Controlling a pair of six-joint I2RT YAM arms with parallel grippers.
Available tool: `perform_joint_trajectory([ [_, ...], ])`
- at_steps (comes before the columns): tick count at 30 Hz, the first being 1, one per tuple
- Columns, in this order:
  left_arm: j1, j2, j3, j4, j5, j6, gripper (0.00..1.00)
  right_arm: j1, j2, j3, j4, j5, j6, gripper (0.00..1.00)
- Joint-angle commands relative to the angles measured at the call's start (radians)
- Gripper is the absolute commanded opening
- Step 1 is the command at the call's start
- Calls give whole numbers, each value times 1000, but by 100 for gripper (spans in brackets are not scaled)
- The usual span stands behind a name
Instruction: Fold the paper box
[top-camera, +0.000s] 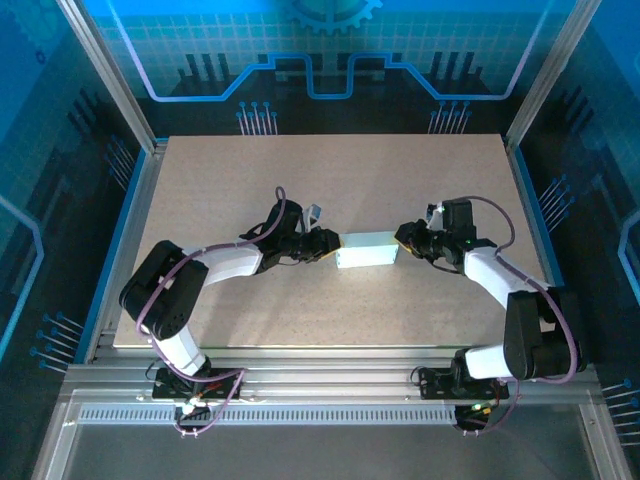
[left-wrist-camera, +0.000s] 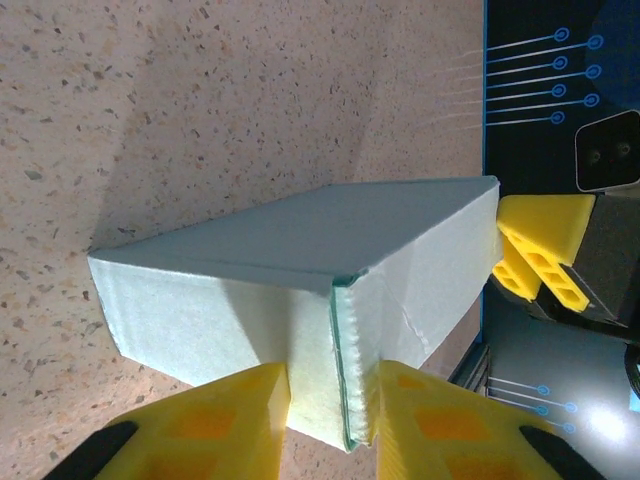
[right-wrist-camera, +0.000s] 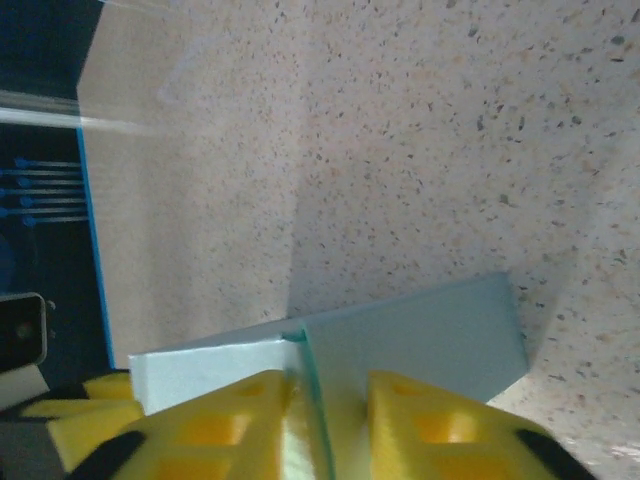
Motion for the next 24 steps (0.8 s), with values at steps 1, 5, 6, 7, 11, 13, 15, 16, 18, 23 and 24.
perform_joint_trajectory([
  [1,9,83,-55,-189,-52,10,19,2,43,-37,-42,9,-12,19],
  [5,12,97,-65,-179,-50,26,13,1,57,-35,-42,5,-20,15],
  [6,13,102,-68,-176,-49,31,12,2,60,-33,-42,3,-22,15],
  [7,13,105,-72,-172,-47,30,12,2,62,-32,-43,-2,-22,14],
  [11,14,115,-79,-163,-48,34,10,5,59,-25,-47,-5,-21,8],
  [13,14,120,-78,-166,-50,42,4,8,54,-19,-53,-6,-22,6],
  [15,14,124,-72,-173,-48,48,3,13,45,-13,-61,-7,-23,1],
  [16,14,123,-71,-178,-48,50,0,15,39,-7,-67,-7,-25,0],
  [18,14,119,-60,-198,-52,57,0,17,27,7,-83,-5,-32,0],
  [23,14,85,-20,-271,-76,83,20,24,-25,49,-121,8,-55,30],
  [24,14,77,-10,-285,-79,85,27,24,-37,58,-131,14,-61,38],
])
